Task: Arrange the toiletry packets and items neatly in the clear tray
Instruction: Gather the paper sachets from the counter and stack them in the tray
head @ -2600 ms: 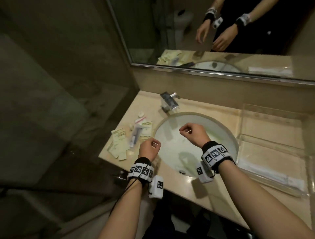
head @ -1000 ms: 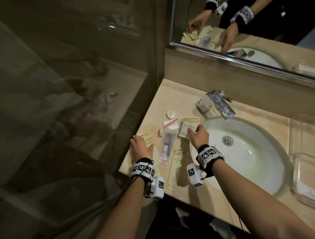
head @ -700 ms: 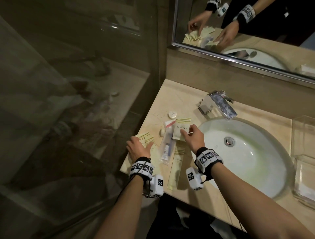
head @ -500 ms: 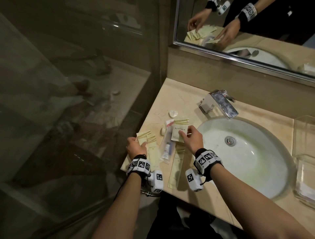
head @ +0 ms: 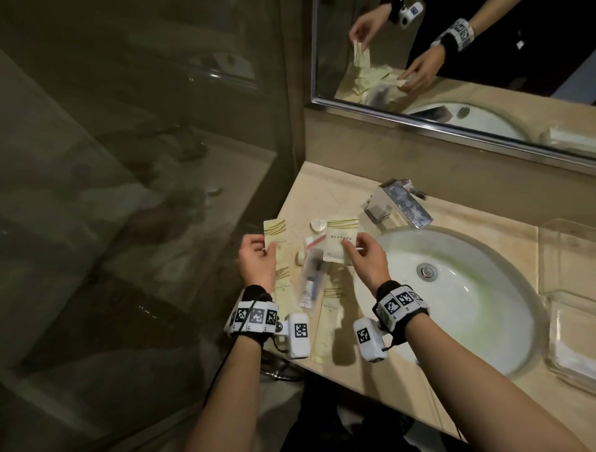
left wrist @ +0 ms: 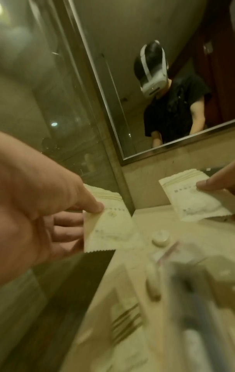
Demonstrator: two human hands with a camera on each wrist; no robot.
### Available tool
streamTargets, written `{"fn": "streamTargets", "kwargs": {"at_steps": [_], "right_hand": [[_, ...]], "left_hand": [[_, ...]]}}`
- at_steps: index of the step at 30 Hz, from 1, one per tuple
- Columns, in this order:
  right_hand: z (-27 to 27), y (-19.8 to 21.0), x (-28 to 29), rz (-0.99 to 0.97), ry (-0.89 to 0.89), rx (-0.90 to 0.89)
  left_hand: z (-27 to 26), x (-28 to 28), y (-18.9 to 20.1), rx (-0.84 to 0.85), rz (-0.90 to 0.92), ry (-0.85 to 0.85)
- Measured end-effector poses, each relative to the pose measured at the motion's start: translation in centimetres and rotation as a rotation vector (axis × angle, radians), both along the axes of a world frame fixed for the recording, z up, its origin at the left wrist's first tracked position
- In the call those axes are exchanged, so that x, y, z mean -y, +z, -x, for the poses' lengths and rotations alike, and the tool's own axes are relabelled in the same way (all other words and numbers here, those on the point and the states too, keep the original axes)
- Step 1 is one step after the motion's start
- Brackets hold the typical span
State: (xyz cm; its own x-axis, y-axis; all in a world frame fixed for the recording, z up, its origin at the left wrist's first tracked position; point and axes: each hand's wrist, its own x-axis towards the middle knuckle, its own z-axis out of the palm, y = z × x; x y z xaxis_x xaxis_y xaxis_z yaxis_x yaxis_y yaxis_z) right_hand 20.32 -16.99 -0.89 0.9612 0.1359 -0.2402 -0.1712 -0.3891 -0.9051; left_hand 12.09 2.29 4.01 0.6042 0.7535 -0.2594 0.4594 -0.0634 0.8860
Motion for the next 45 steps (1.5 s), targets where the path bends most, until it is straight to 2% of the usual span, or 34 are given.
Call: {"fn": "streamTargets", "kwargs": {"at_steps": [5,8,17,23,28,34,40,45], "right_hand": [[-0.8,3.1,3.6,-0.241,-0.049,-0.053],[-1.1,5.0,6.9,-0.229,-0.101,0.007],[0.8,8.8,20.9,-0.234,-0.329,0.080],[3.5,8.8,30.9,-0.211,-0.497,0.079],[4.6,7.2,40.0,-0.176,-0.659,0.026],[5.0,4.3,48.4,-0.078,-0.699,-0.028],[4.3,1.9,51.1,-0.101,-0.700,-0.208],[2.6,-0.3,51.3,-0.026,-0.620,-0.346]], "left_hand": [[-2.4,4.6,1.5,0.094,0.329,-0.162],[-3.8,8.0,2.5,0.136,0.415,-0.274],[-7.6,20.5,4.7,0.169,0.432,-0.624],[-8.2,30.4,4.6,0.135,0.395,-0.773],[-7.8,38.1,3.7,0.125,0.374,-0.772],[-7.6,45.4,0.5,0.032,0.371,-0.678],[-7.0,48.2,-2.2,-0.090,0.377,-0.565],[-6.9,48.1,-3.5,-0.155,0.389,-0.469]]}}
